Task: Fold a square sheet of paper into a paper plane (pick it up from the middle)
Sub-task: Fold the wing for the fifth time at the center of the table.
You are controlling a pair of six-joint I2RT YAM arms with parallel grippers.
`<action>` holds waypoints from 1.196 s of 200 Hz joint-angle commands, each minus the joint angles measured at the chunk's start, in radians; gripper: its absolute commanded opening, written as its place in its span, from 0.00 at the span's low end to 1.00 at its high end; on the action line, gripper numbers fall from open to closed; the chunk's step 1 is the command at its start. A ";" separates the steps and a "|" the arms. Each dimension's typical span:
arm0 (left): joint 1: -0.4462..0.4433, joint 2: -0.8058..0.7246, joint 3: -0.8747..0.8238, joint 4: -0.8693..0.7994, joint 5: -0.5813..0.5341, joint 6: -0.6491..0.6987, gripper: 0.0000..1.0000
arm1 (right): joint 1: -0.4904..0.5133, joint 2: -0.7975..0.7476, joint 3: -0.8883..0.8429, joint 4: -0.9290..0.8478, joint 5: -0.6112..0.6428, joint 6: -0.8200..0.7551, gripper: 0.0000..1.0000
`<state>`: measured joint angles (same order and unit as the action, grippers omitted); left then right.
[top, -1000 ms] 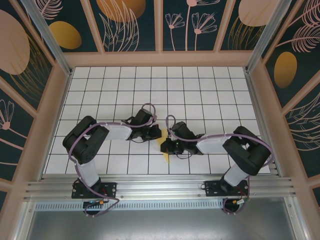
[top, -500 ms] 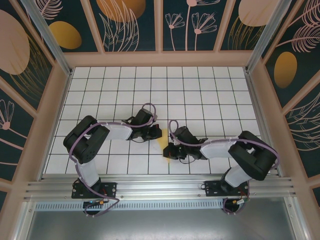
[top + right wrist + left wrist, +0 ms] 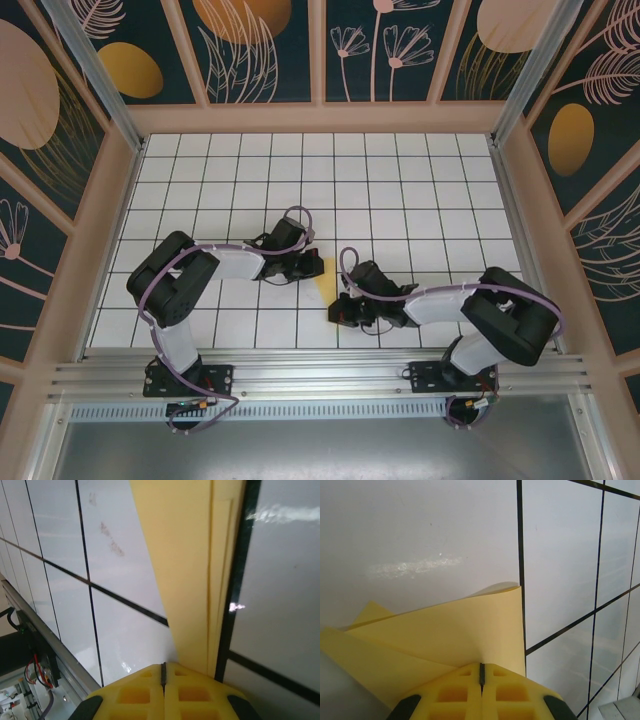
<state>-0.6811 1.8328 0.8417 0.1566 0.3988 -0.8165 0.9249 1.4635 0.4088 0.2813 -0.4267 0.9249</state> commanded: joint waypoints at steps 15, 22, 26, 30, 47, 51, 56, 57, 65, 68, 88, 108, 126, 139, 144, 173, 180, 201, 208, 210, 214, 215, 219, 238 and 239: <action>-0.006 0.057 -0.033 -0.117 -0.114 0.018 0.00 | 0.033 -0.029 -0.065 -0.034 0.009 0.040 0.07; -0.006 0.058 -0.034 -0.115 -0.111 0.021 0.00 | 0.032 -0.018 -0.075 -0.036 0.020 0.041 0.07; -0.006 0.059 -0.035 -0.116 -0.110 0.022 0.00 | 0.031 -0.009 -0.081 -0.035 0.025 0.041 0.07; -0.006 0.059 -0.035 -0.114 -0.109 0.021 0.00 | 0.028 -0.001 -0.084 -0.032 0.027 0.043 0.07; -0.006 0.056 -0.035 -0.117 -0.104 0.027 0.00 | 0.025 0.031 -0.090 -0.023 0.022 0.047 0.06; -0.006 0.054 -0.033 -0.117 -0.104 0.028 0.00 | 0.025 0.031 -0.088 -0.024 0.021 0.050 0.06; -0.006 0.048 -0.034 -0.116 -0.102 0.031 0.00 | 0.027 0.029 -0.085 -0.020 0.017 0.052 0.06; -0.006 0.047 -0.035 -0.116 -0.101 0.031 0.00 | 0.026 0.028 -0.084 -0.019 0.017 0.052 0.06; -0.006 0.037 -0.036 -0.110 -0.095 0.033 0.00 | 0.029 0.013 -0.074 -0.020 0.016 0.050 0.06; -0.006 0.033 -0.036 -0.108 -0.092 0.035 0.00 | 0.030 0.004 -0.066 -0.025 0.016 0.049 0.06; -0.006 0.002 -0.017 -0.121 -0.079 0.055 0.05 | 0.030 -0.075 -0.010 -0.115 0.076 0.014 0.08; -0.006 -0.057 0.012 -0.153 -0.072 0.071 0.12 | -0.004 -0.158 0.022 -0.227 0.189 -0.010 0.11; -0.006 -0.148 0.030 -0.178 -0.087 0.071 0.25 | -0.050 -0.218 0.021 -0.281 0.266 -0.003 0.15; -0.006 -0.200 0.046 -0.212 -0.114 0.072 0.33 | -0.074 -0.250 0.031 -0.313 0.325 0.001 0.17; -0.006 -0.218 0.049 -0.225 -0.130 0.071 0.36 | -0.078 -0.261 0.037 -0.325 0.352 0.005 0.19; -0.006 -0.287 0.044 -0.311 -0.206 0.062 0.42 | -0.094 -0.285 0.061 -0.322 0.420 0.006 0.26; -0.006 -0.297 0.043 -0.339 -0.229 0.058 0.45 | -0.095 -0.283 0.067 -0.324 0.436 0.005 0.27; -0.011 -0.328 0.027 -0.386 -0.292 0.041 0.49 | -0.095 -0.278 0.078 -0.319 0.480 0.012 0.31; -0.012 -0.336 0.023 -0.396 -0.309 0.031 0.51 | -0.095 -0.276 0.079 -0.319 0.495 0.015 0.33; -0.012 -0.338 0.021 -0.400 -0.312 0.029 0.51 | -0.095 -0.275 0.079 -0.319 0.499 0.016 0.33; -0.014 -0.341 0.019 -0.405 -0.320 0.027 0.52 | -0.095 -0.275 0.079 -0.319 0.505 0.018 0.35; -0.014 -0.341 0.019 -0.407 -0.322 0.026 0.52 | -0.095 -0.276 0.079 -0.318 0.507 0.019 0.35; -0.017 -0.343 0.019 -0.412 -0.328 0.025 0.52 | -0.095 -0.276 0.079 -0.318 0.515 0.021 0.36; -0.032 -0.343 0.025 -0.442 -0.371 0.012 0.53 | -0.095 -0.277 0.075 -0.309 0.542 0.035 0.39; -0.033 -0.343 0.025 -0.443 -0.374 0.012 0.53 | -0.095 -0.277 0.075 -0.309 0.542 0.035 0.39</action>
<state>-0.6926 1.5097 0.8707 -0.1963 0.1154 -0.7799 0.8364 1.1934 0.4576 -0.0093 0.0338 0.9474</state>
